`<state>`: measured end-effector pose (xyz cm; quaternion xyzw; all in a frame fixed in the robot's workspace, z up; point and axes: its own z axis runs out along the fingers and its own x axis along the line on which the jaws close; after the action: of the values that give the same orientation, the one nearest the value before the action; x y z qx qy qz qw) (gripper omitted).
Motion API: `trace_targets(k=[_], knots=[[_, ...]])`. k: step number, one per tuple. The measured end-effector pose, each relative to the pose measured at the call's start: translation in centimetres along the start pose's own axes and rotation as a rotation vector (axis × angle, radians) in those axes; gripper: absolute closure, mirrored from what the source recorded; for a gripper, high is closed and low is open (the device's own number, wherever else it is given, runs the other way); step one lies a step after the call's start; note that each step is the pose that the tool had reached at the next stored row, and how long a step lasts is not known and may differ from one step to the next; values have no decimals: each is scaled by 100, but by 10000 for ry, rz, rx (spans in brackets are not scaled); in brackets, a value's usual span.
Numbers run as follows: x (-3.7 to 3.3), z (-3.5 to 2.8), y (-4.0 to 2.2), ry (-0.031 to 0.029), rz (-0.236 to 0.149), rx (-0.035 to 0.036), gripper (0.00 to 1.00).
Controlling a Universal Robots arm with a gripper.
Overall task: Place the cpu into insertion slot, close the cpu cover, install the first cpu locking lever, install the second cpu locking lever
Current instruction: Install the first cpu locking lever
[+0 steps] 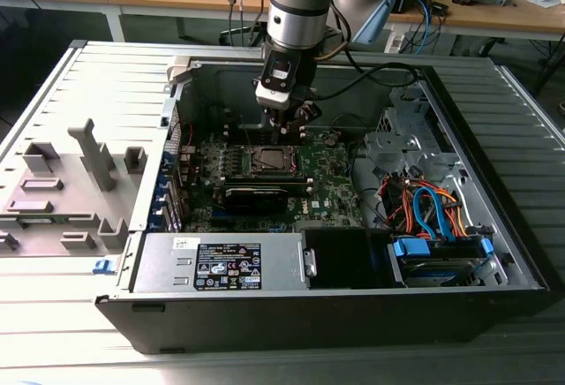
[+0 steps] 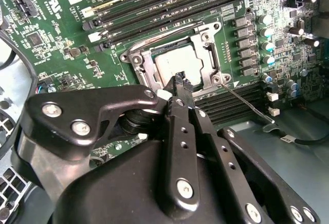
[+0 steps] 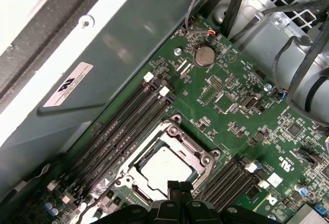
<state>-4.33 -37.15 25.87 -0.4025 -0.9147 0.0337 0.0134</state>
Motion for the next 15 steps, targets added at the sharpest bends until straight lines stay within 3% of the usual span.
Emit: trace_targets(k=[15], knots=[[0,0,0,-27,-372,-1,89]])
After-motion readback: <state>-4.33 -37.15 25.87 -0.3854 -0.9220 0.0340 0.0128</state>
